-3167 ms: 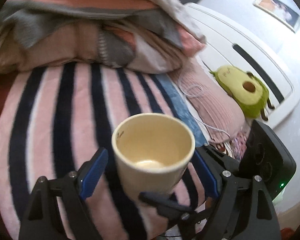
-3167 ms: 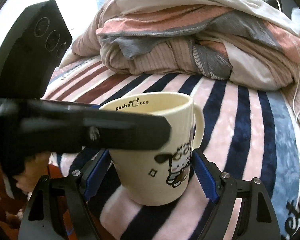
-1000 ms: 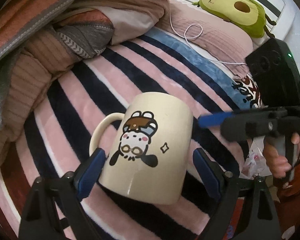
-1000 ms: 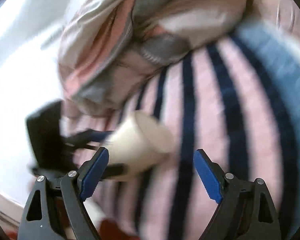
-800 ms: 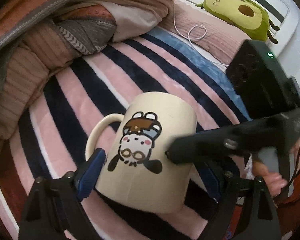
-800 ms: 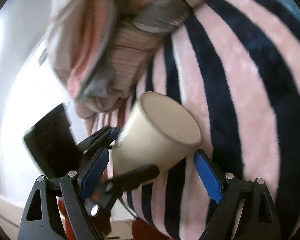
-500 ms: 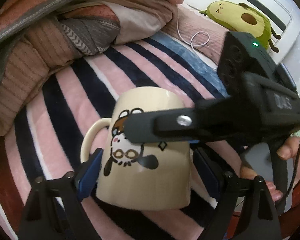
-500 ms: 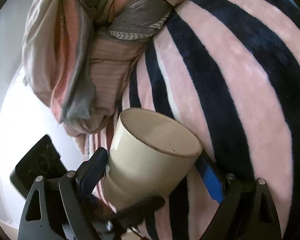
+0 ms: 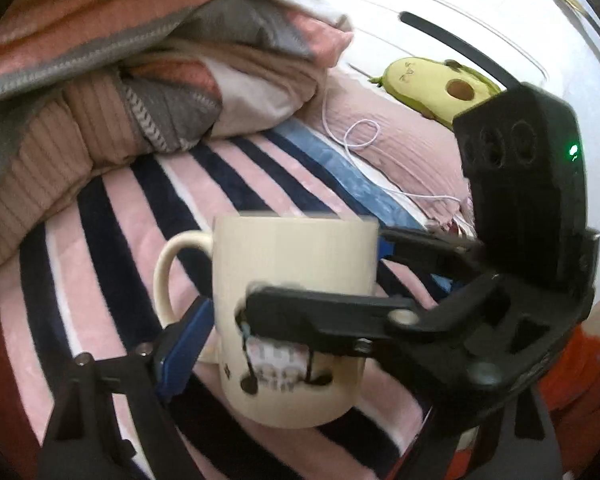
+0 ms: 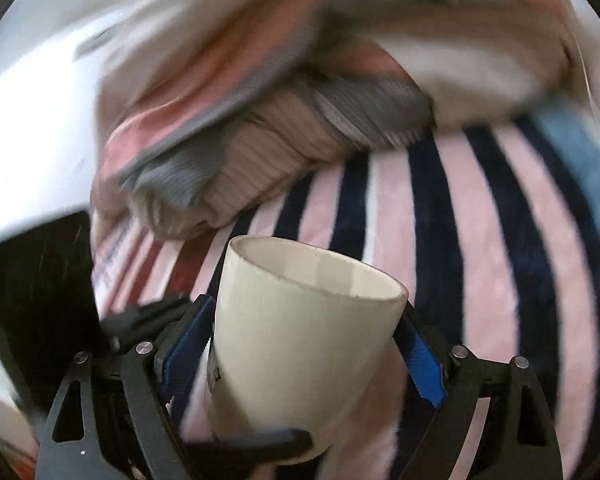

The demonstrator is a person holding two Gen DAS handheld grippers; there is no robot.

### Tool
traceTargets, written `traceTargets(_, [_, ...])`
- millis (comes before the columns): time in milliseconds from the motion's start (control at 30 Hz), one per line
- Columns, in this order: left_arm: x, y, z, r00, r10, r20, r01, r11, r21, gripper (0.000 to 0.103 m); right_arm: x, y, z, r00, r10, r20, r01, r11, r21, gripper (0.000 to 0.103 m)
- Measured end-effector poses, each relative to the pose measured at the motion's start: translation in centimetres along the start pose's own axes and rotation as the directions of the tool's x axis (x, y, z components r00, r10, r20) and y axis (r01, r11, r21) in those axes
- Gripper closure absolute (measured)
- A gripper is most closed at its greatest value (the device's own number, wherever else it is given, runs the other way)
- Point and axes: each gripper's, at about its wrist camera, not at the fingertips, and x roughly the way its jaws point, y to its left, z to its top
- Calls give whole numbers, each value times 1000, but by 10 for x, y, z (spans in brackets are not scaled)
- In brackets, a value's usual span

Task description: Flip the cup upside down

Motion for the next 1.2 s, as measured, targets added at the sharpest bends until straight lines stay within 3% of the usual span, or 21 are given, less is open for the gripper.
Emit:
traceTargets(167, [-10, -14, -23, 999, 1, 34, -3, 998, 57, 18, -17, 22, -15, 998, 54, -25, -57, 988, -143, 23])
traceTargets(333, [-11, -40, -44, 993, 112, 42, -117, 984, 134, 18, -21, 48, -30, 999, -5, -54, -11, 959, -282, 23])
traceTargets(467, [-10, -34, -48, 990, 131, 53, -136, 987, 91, 18, -25, 61, -42, 997, -53, -53, 31, 938, -345, 23])
traceTargets(667, [-14, -30, -56, 990, 130, 60, -132, 991, 29, 15, -21, 70, -44, 994, -94, -49, 69, 926, -370, 23])
traceTargets(733, [-14, -31, -56, 989, 140, 54, -142, 990, 24, 2, -20, 71, -43, 994, -100, -48, 75, 923, -377, 23])
traceTargets(767, [-16, -32, -58, 986, 154, 58, -155, 988, 23, 0, -22, 72, -44, 994, -98, -50, 73, 925, -373, 23])
traceTargets(900, [-27, -33, -61, 984, 161, 77, -162, 987, -4, 1, -31, 67, -41, 998, -4, -66, -17, 949, -316, 8])
traceTargets(1000, [-40, -34, -62, 980, 173, 99, -171, 985, -27, 1, -43, 64, -39, 999, 2, -33, -11, 954, -300, 8])
traceTargets(1100, [-58, -39, -60, 970, 203, 134, -199, 979, -42, 1, -60, 60, -33, 1000, 14, 8, -11, 959, -284, 8])
traceTargets(1200, [-73, -46, -54, 943, 300, 145, -293, 954, -67, 0, -81, 56, -26, 998, 27, 54, -11, 963, -271, 7])
